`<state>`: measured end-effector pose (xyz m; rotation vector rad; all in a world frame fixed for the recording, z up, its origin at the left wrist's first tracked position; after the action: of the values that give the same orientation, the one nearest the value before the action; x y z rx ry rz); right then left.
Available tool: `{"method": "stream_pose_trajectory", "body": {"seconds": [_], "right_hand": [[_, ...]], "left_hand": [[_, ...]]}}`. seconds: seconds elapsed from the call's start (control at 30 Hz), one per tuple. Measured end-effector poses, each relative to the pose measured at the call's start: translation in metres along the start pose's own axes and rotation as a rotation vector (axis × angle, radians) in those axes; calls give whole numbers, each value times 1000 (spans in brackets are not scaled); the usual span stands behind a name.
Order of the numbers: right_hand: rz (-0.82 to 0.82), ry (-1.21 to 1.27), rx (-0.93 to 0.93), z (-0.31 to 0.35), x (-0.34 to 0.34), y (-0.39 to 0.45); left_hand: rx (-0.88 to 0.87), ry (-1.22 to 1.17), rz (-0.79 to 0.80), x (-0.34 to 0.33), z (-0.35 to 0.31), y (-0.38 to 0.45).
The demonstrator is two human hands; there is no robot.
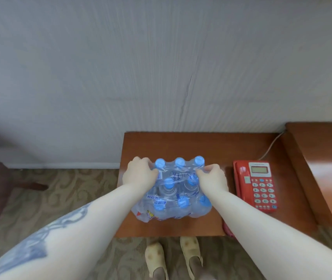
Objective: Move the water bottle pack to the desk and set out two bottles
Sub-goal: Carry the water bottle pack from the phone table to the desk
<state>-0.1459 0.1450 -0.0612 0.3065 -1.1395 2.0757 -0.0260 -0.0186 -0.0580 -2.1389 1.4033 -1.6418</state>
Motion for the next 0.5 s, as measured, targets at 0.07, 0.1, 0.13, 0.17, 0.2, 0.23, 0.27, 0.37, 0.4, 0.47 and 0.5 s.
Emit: {"method": "stream_pose_trajectory", "body": {"seconds": [0.07, 0.1, 0.13, 0.17, 0.2, 0.23, 0.27, 0.37, 0.4, 0.47, 0.5], "right_hand": [[6, -49, -20, -8, 1, 2], [30, -51, -37, -11, 2, 4], [66, -32, -56, -13, 4, 6], [106, 6, -73, -15, 6, 9], [143, 49, -81, -15, 8, 11], [176, 92, -85, -16, 9, 13], [205, 135, -82, -16, 10, 14], [299, 317, -112, -16, 7, 15], [327, 380, -132, -17, 3, 16], [344, 457, -157, -19, -7, 18], [335, 466, -158, -19, -12, 19]], "left_hand": [[45, -42, -57, -3, 6, -1], [68, -70, -88, -3, 10, -1], [85, -93, -109, -2, 13, 0], [95, -112, -115, -1, 16, 1], [99, -133, -104, 0, 19, 4], [98, -166, -84, 0, 20, 7], [101, -220, -59, 0, 23, 10], [183, -465, 35, -2, 31, 19], [223, -530, 72, -3, 35, 20], [301, -698, 143, -5, 42, 21], [339, -798, 186, -7, 46, 21]]}}
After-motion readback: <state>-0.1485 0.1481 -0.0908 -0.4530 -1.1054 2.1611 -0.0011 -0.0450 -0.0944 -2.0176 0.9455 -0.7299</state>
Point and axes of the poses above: each hand's wrist, its own y-axis towards the middle knuckle, its own x-axis out of the back of the hand, z = x × y, the point moved 1 cm from there along y, towards the middle knuckle, and after that the axes turned 14 degrees about z, right-handed, at the moved point
